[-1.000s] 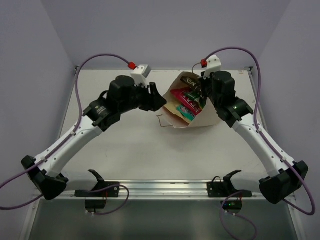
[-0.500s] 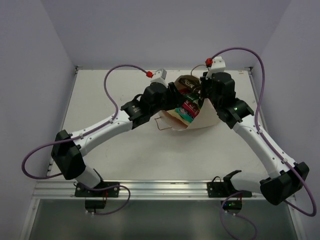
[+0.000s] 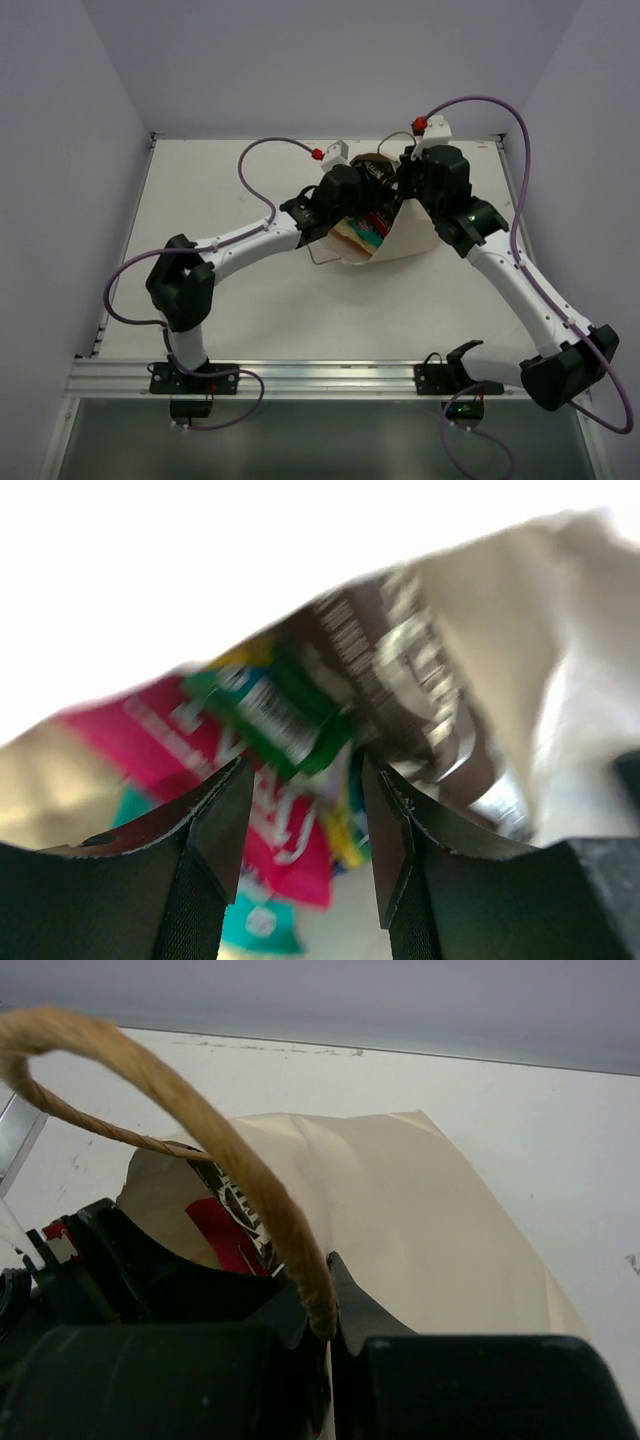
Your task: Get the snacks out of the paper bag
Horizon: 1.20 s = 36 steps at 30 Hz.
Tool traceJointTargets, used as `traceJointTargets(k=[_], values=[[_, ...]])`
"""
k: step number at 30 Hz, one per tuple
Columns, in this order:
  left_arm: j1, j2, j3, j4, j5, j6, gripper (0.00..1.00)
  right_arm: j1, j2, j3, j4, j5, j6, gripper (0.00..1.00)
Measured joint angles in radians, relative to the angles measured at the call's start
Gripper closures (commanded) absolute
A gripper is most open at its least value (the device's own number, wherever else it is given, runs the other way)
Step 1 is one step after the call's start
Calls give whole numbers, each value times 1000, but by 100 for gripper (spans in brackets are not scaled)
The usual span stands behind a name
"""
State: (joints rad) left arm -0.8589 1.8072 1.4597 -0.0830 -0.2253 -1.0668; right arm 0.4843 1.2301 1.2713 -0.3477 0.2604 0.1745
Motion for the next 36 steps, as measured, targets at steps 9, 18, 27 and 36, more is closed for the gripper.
traceJointTargets(k=[9,18,27,36], values=[[0,109,80,51,-7,-44,46,0,0,-1,-1,-23,16,100],[-1,43,-14,45,-31,-66,43,2,-13,-14,-14,-63,21,100],[0,-25,-24,10,-74,-64,45,2,-19,-19,-14,-70,20,100],[2,17,-24,-15,-57,-68,47,2,-21,-21,-15,-70,20,100]])
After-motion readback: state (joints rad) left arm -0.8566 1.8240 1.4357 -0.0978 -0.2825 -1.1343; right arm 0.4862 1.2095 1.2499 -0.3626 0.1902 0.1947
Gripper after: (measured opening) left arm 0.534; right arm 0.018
